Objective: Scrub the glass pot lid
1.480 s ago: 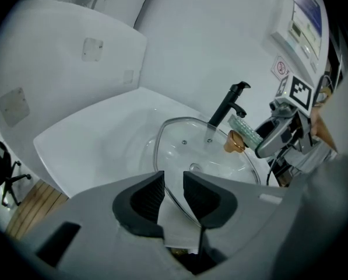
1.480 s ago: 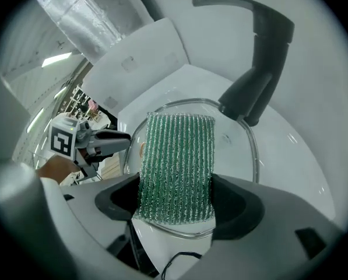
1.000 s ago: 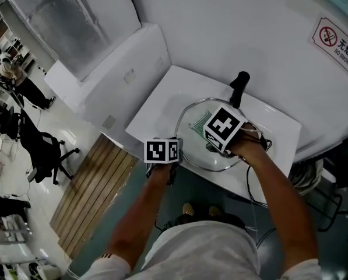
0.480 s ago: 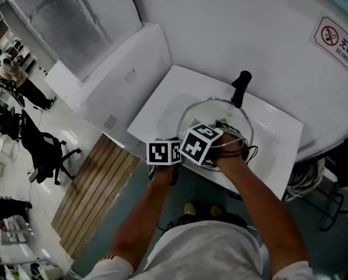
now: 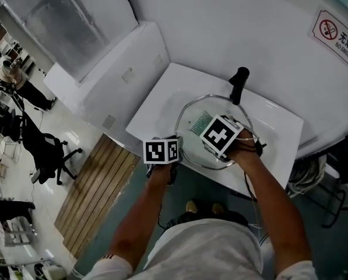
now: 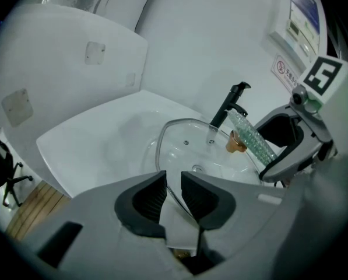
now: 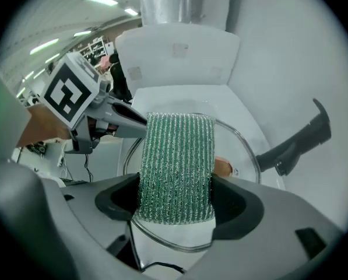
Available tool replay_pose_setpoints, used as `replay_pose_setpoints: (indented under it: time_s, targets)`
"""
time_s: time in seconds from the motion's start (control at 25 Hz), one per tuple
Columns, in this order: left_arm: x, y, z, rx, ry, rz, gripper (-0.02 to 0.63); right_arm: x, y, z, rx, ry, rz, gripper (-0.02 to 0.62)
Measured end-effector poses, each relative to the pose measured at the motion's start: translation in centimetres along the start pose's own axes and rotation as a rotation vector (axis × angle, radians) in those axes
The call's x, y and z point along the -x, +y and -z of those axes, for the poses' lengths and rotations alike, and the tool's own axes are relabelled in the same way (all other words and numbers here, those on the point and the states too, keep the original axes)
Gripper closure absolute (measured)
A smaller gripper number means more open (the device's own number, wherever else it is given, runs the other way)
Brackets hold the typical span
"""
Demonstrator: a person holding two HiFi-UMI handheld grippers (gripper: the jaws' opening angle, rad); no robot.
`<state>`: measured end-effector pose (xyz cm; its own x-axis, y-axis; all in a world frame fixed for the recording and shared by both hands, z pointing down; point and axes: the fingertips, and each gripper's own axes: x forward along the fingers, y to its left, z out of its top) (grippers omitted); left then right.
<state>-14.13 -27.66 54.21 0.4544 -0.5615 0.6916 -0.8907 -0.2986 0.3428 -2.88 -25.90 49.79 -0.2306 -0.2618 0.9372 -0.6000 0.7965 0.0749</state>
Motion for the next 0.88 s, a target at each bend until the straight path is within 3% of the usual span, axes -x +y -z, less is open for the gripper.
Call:
replay_pose_setpoints:
  time_s: [0.28,0.56,0.72,0.88]
  targets:
    - [-0.1,0.0,0.0,-0.003,0.006,-0.012,0.518,1.0,-2.7,3.1,-0.248,-0.129,-0.129,0.247]
    - [-0.1,0.0,0.0,-0.003,0.005,-0.018,0.518,0.6,-4.9,7.1,-0.457,-0.198,-0.198,0.247]
    - [-0.1,0.0,0.1,-0.001,0.006,-0.023,0.518,0.1,-5.2,8.7,-0.515,-0.203,-0.215,0.247]
    - [-0.1,-0.1,0.1,0.001,0.004,-0.025,0.518,1.3,-4.5,8.4,-0.476,-0.233,-0.186,0.247]
